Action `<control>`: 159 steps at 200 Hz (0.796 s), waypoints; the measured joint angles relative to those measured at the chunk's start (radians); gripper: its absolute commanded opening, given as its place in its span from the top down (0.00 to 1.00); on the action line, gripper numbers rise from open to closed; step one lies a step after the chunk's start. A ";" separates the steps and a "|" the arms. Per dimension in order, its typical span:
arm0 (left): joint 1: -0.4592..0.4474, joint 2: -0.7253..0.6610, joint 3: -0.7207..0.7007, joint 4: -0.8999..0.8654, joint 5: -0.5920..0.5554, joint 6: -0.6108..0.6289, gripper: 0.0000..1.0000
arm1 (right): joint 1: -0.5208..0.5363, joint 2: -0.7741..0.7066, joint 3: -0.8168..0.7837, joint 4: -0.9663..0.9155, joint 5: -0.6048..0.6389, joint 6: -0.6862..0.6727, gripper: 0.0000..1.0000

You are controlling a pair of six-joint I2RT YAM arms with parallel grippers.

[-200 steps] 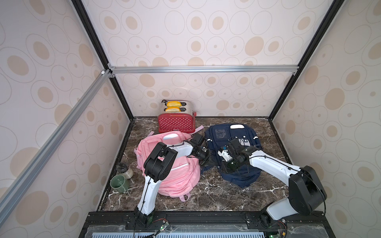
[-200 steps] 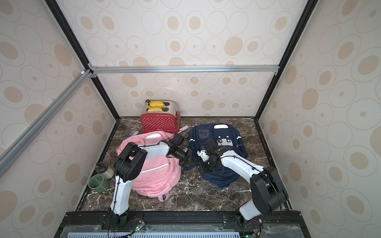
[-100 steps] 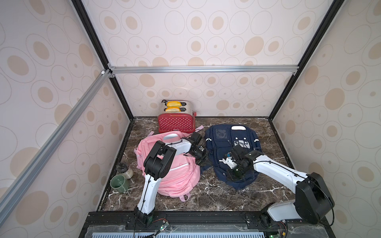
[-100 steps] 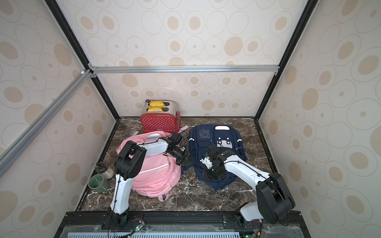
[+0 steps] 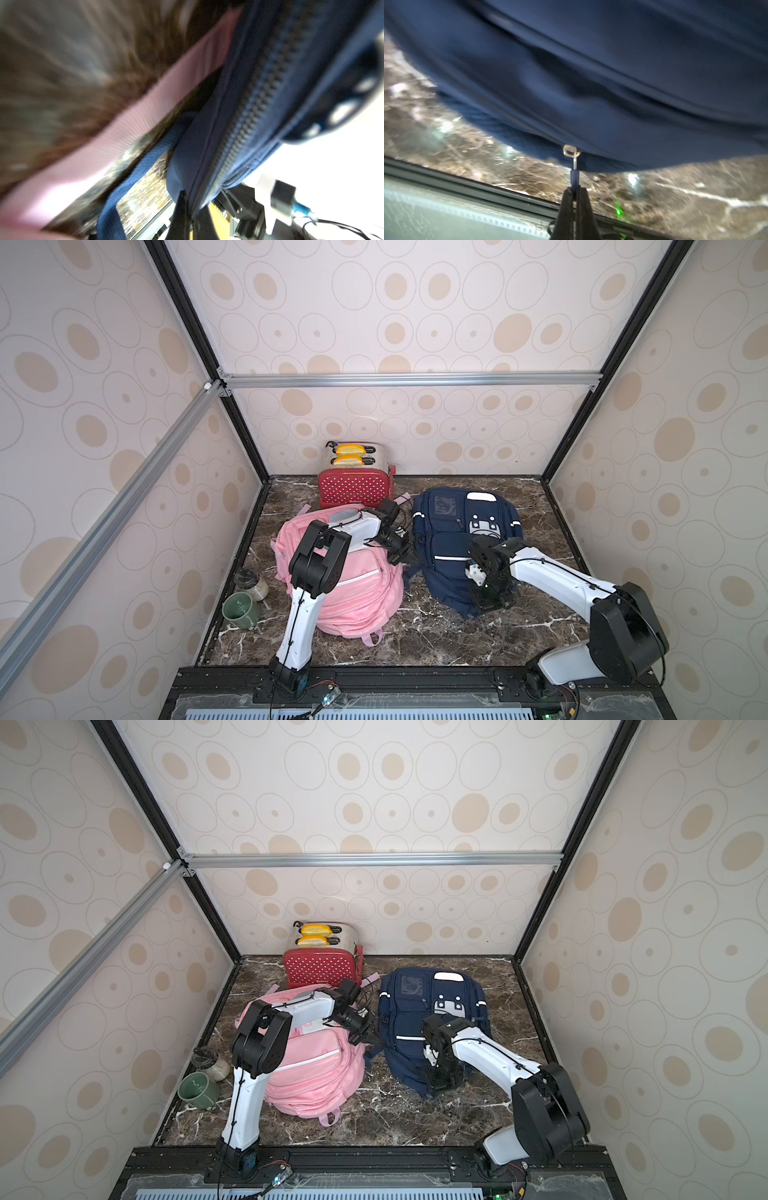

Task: Zip up the backpack
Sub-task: Zip the zipper on the backpack.

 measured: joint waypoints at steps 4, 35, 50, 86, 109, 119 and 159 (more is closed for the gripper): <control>0.004 0.002 0.008 -0.008 -0.002 0.007 1.00 | -0.015 0.001 0.002 0.003 0.003 0.002 1.00; 0.010 0.014 0.064 -0.067 -0.024 0.070 1.00 | -0.102 0.001 0.035 0.041 0.026 0.008 1.00; 0.013 0.014 0.071 -0.090 -0.042 0.096 1.00 | -0.113 0.007 0.067 0.044 0.060 0.008 1.00; 0.029 0.014 0.072 -0.116 -0.072 0.132 1.00 | -0.115 0.023 0.130 0.058 0.074 -0.014 1.00; 0.039 0.014 0.075 -0.123 -0.080 0.140 0.80 | -0.100 0.023 0.139 0.072 0.036 -0.021 1.00; 0.042 0.014 0.076 -0.123 -0.082 0.143 0.68 | -0.082 0.023 0.139 0.077 0.023 -0.019 1.00; 0.045 -0.053 0.024 -0.074 -0.069 0.110 0.64 | -0.039 -0.020 0.093 0.140 -0.045 0.025 1.00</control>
